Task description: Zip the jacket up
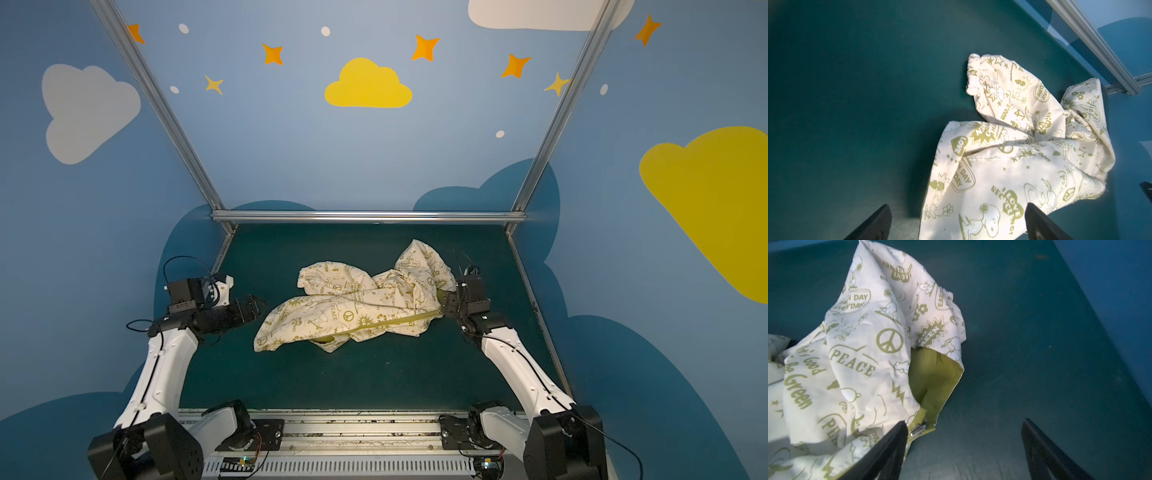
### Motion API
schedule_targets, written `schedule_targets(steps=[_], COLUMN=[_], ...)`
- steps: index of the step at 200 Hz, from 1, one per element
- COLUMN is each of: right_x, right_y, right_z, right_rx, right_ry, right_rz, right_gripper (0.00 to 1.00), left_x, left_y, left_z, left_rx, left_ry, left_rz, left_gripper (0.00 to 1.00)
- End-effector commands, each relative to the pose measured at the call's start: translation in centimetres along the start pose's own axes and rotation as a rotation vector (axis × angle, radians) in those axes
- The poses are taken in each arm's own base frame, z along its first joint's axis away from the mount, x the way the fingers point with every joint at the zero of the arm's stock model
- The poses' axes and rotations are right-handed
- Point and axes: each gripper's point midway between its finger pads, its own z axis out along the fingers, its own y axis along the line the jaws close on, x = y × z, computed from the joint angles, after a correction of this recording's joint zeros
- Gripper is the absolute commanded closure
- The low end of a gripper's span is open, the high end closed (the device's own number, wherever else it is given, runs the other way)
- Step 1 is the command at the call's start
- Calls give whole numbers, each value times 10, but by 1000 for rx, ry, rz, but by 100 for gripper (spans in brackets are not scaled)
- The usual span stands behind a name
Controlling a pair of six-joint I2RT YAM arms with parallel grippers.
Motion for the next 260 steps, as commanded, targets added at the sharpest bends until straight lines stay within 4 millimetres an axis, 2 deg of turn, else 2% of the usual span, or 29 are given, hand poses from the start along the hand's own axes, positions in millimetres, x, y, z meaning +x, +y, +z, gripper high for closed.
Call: schedule_targets(steps=[1,23,42,75,115,139,150,167,189,215,234,260], right_x=[-7,-14,-15,-13,-17,-15,-6,-7,-3,-6,-8,-8], right_y=[-8,-15,-27,-38,-44,-28,-20,-16,-15,-10,-11,-15], right_z=[1,8,18,34,57,75,80,77,79,88,89,91], right_rx=[7,12,58,89,88,21,-19,-41,-52,-66,-64,-55], right_ry=[-99,-238,-285,-345,-424,-444,-415,-494,-423,-404,-385,-362], right_rz=[-21,-31,-26,-32,-33,-81,-114,-127,-130,-146,-137,-125], right_gripper=[14,14,14,14,14,13,13,12,12,12,12,12], left_x=[-26,-43,-47,-35,-43,-42,-39,-34,-40,-27,-30,-31], left_y=[-4,-5,3,13,22,18,16,20,12,13,5,9], left_z=[-8,-12,-7,15,37,57,65,78,91,114,119,126], left_rx=[1,35,42,25,-43,-118,-149,-190,-178,-154,-155,-201], left_ry=[-197,-439,-539,-436,-499,-489,-498,-519,-548,-521,-552,-459], left_rz=[125,142,84,77,88,200,255,290,336,379,427,407], left_gripper=[1,1,1,1,1,1,1,1,1,1,1,1])
